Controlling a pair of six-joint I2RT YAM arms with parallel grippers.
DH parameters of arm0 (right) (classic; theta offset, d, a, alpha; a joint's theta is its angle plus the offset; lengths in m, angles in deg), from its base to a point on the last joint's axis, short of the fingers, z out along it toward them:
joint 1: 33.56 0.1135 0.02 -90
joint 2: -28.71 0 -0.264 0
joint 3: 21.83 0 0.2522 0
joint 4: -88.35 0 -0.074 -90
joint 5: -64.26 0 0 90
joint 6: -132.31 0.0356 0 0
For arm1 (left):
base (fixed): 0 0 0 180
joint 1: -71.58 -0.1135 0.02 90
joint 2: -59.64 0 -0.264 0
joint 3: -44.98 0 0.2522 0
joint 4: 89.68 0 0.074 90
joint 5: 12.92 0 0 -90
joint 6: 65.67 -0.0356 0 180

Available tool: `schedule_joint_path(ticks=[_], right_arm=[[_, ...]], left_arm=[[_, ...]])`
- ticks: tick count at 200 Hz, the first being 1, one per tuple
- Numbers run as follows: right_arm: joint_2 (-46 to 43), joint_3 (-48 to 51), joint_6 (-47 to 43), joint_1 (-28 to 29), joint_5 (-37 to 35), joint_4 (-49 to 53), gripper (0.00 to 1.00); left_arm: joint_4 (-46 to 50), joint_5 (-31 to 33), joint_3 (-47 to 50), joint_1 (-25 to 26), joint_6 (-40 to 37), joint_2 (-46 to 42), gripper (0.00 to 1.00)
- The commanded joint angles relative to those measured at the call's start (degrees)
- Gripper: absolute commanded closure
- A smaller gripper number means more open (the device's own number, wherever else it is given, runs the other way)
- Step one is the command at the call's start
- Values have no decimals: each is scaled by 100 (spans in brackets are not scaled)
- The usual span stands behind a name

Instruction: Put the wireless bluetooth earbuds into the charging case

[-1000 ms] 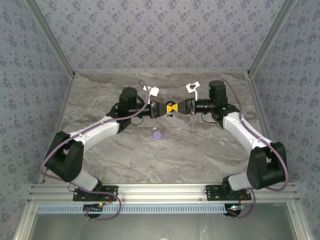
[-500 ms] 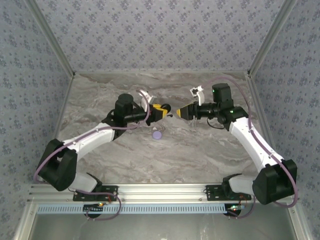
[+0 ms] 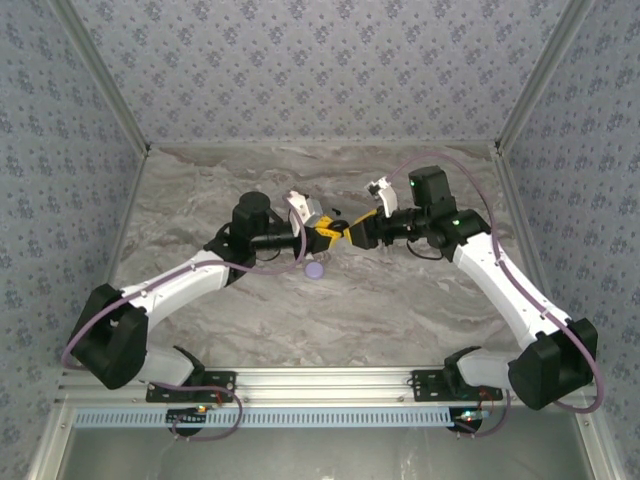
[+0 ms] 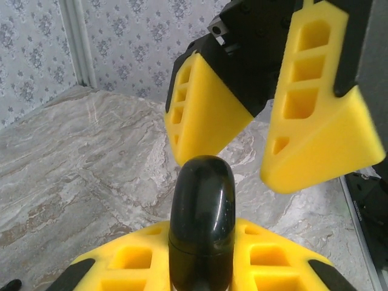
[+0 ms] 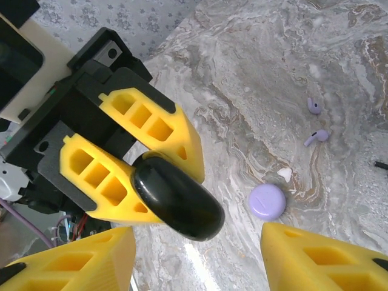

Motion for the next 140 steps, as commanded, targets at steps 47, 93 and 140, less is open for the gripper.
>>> schedule_joint_path(ticks=[47,93,140], right_arm=[[26,-193,-126,45,-358,180,40],[34,-217,-42,34,-717,144,40],[59,-227,85,-9,-933,115,40]], left_arm=[[-4,-450,-30,106,-239,-189,82],[55,-560,-38,159,-284,-203,82],[155,-657,-49,180,-336,-255,82]])
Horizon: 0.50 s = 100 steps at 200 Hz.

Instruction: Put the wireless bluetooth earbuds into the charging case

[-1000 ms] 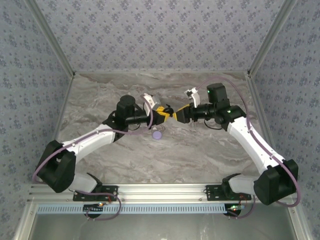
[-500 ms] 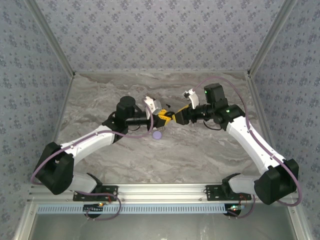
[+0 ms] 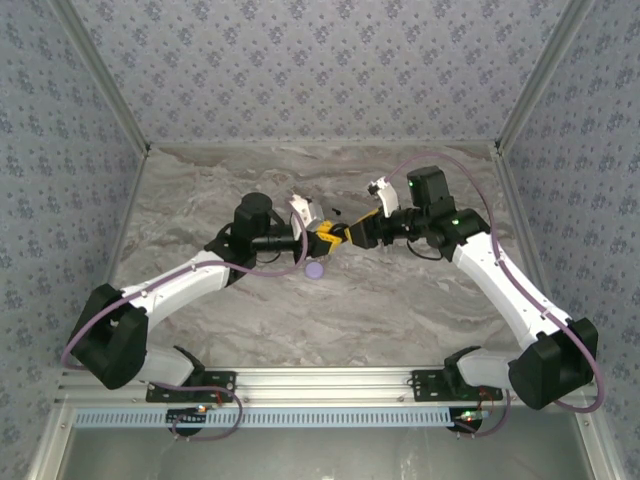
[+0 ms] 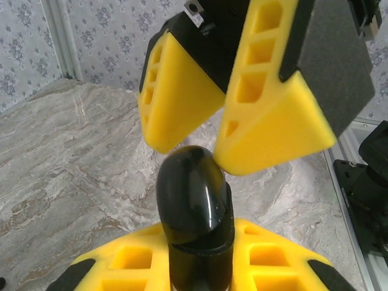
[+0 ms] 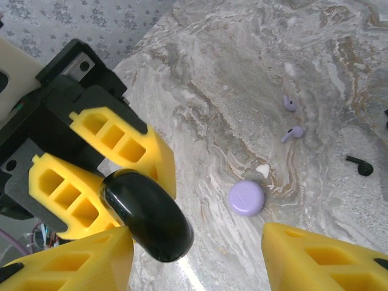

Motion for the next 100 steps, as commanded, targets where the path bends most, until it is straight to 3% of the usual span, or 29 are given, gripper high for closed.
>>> schedule_joint_path(ticks=[1,100], right_arm=[[56,-132,121,-30,-380,35,40],[80,-187,139,-58,-482,170,39]], left_arm=[[-120,-496,-55,106,-180,-257,82],[-99,-310,-55,119,-89,-255,82]])
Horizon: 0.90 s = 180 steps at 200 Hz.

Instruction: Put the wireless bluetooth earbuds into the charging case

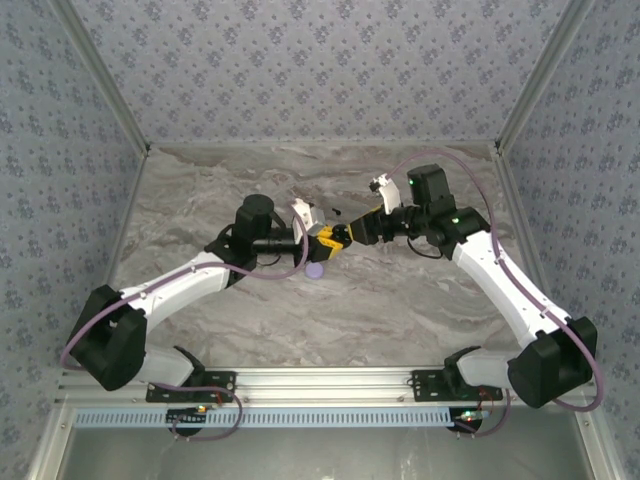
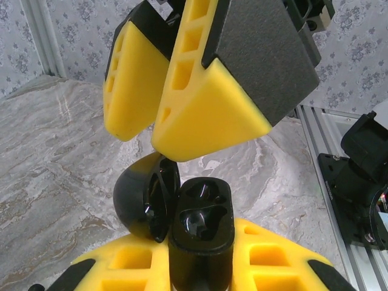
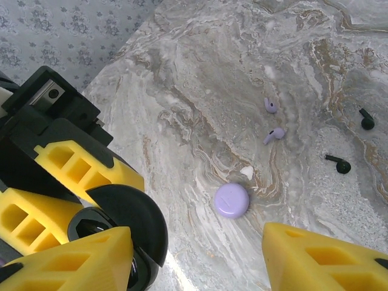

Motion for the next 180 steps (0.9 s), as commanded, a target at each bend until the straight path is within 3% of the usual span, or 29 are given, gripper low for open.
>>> schedule_joint_path(ticks=[1,110,180], right_arm=[[20,-150,42,-31,-272,173,39],[-194,-119,-108,-54,-125,258,33],[117,-61,248,-211,-1110,293,32]], left_arm=[[-210,-172,-67,66,-47,-208,82],[48,276,-218,40,65,18,83],[-61,933,29,-165,493,-73,84]])
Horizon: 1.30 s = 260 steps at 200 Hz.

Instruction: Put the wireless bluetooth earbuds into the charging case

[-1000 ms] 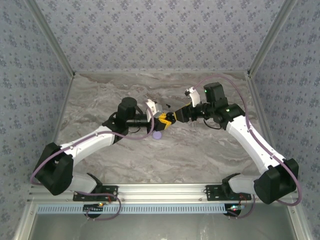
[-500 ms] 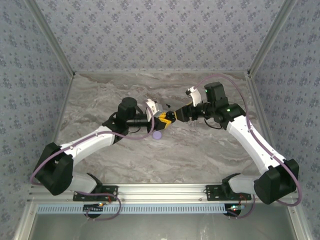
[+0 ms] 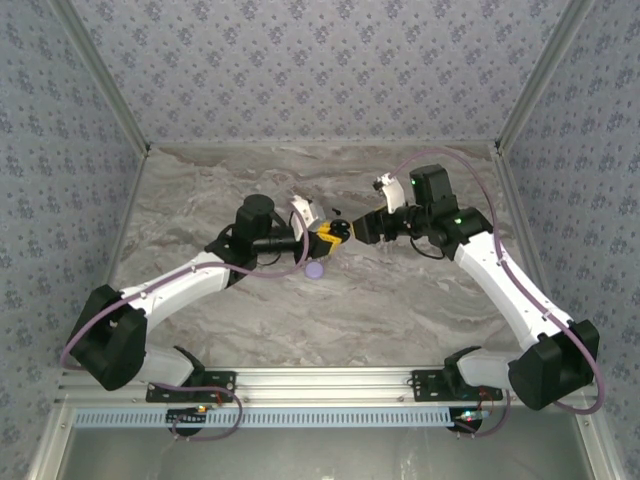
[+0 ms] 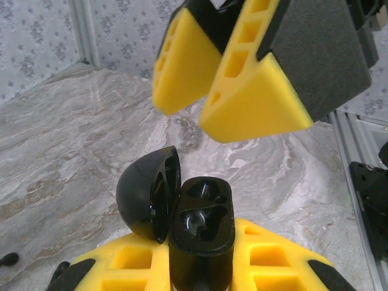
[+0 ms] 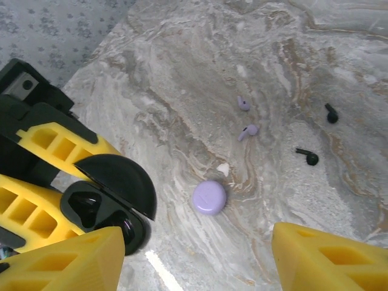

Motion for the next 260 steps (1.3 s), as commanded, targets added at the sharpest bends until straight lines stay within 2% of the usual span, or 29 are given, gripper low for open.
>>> schedule_joint_path(ticks=[1,63,100,152,182,237,260], right_arm=[[186,-59,205,-132,-446,175,32],[1059,-148,449,-362,-268,18,35],[1732,-522,523,-424,-90,-198,35],[3176,-1434,690,-464,92,-105,37],[3842,-1985,739,-355,-118,13,38],[4826,-3024,833,-104,-747,576,48],[5144,-3396,827,-22,-979,780,49]], left_arm=[[-81,222,37,-86,215,-88,84],[-206,261,452,-94,309,-414,85],[-432,-104,620,-101,385,-502,85],[-576,-491,790,-107,463,-718,85],[-329,-394,855,-110,383,-955,85],[-46,-177,1003,-109,396,-1349,84],[29,-155,1038,-107,388,-1441,85]])
